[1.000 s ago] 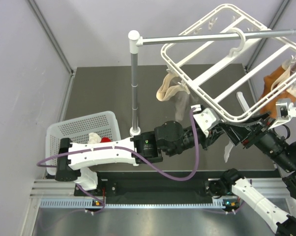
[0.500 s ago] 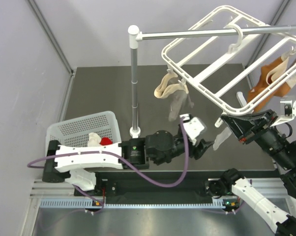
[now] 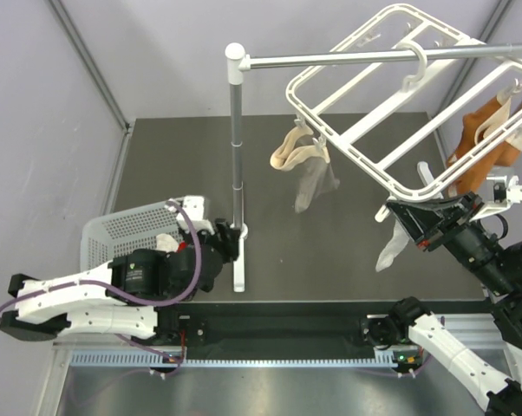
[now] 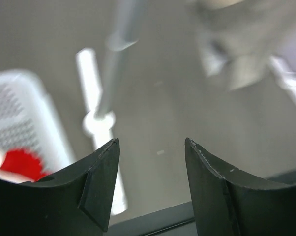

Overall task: Clip the socks to the hanger
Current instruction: Open the clamp at the hanger.

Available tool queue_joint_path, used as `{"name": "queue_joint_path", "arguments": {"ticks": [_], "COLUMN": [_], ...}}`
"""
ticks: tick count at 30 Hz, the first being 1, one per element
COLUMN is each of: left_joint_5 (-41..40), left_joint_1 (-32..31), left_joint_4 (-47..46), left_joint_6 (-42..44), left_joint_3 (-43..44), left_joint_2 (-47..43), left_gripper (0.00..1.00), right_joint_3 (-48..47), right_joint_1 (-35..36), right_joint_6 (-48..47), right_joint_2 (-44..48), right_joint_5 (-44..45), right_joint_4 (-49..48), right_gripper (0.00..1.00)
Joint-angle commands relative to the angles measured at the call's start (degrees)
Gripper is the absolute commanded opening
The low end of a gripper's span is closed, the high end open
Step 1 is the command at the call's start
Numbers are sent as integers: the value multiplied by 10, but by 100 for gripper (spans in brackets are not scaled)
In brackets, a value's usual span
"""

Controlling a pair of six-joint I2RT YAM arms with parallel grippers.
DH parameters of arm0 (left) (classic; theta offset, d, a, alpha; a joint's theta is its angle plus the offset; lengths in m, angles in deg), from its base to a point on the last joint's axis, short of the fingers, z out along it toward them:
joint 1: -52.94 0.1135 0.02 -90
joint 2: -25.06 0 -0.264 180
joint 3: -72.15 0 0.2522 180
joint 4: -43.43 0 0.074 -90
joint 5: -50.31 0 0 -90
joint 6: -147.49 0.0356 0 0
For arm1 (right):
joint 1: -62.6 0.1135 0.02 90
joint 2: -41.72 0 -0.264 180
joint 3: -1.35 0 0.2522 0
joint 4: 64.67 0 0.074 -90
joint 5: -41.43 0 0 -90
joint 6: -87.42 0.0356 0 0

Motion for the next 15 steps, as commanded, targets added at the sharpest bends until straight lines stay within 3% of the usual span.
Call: {"name": "queue_joint_path", "arguments": {"ticks": [1,4,7,9,10,12,13,15], "left_joint_5": [-86,-76,-58,-19,4,101,131,191], "left_joint_1": [22,41,92,171,249,330,401,460], "left_joint_4": [242,241,229,203,156,97,72,19], "left_joint_6": [-256,-279,-258,-193,-160,-63,-42,-2], "left_joint_3": [-66,-110,-124,-133,-141,-153,-164,-173], "left_joint_2": [-56,-97,-77,-35,-20,14,23,32], "left_gripper": [60,58,59,62,63,63,63,61], "right_joint_3": [11,15,18,19,19,18,17,14], "right_joint_1": [1,2,1,1,1,1,2,1], "right_joint_6": [-9,-12,-11,-12,-9,-9,-9,-8], "right_joint_2": [-8,-6,-4,-2,-2,-2,-1,0], "right_joint_5": [-13,-13,-13,-14,-14,-15,-15,-14], "right_joint_4": [16,21,24,25,26,28,30,32], "right_gripper": [0,0,0,0,0,0,0,0]}}
